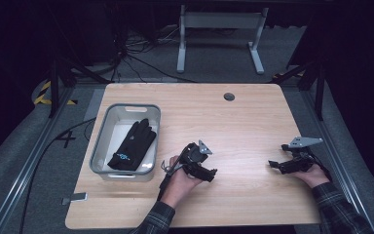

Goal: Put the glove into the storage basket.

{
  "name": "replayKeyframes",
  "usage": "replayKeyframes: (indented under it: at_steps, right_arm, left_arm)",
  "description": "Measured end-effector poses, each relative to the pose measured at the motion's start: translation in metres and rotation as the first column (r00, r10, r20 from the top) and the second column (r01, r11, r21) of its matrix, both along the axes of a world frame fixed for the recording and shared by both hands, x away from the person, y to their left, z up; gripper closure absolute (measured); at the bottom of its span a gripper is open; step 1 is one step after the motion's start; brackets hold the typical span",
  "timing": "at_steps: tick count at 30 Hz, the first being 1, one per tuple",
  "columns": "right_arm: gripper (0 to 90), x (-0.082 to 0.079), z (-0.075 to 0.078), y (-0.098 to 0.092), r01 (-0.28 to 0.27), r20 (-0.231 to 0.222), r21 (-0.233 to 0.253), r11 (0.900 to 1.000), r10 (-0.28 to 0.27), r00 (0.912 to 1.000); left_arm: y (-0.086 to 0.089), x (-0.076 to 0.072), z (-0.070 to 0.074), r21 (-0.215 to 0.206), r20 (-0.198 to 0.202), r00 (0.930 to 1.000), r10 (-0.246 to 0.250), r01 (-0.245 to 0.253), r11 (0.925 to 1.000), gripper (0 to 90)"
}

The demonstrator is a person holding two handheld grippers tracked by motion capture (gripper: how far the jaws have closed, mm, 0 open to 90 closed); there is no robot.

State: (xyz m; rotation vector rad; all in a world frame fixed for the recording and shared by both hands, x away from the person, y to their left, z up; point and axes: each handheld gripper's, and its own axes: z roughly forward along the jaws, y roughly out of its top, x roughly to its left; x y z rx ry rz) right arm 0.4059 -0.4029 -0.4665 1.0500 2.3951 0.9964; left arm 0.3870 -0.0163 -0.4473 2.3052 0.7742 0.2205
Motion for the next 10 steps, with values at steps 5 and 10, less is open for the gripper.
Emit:
replayKeyframes:
  at_steps: [5,10]
  right_arm:
    - [5.8,0.0000,0.0000,0.0000,0.000,0.000,0.000,1.000,0.000,1.0000]
    - [5.8,0.0000,0.0000,0.0000,-0.001,0.000,0.001,1.000,0.001,1.0000]
  left_arm:
    - [-0.0009,0.0003,-0.0063,0.006,-0.013,0.9999,-0.005,0.005,1.0000,14.9]
    - [-0.0023,-0.0010,-0.0112,0.019,-0.020,0.9998,-0.007,0.008,0.9998,14.5]
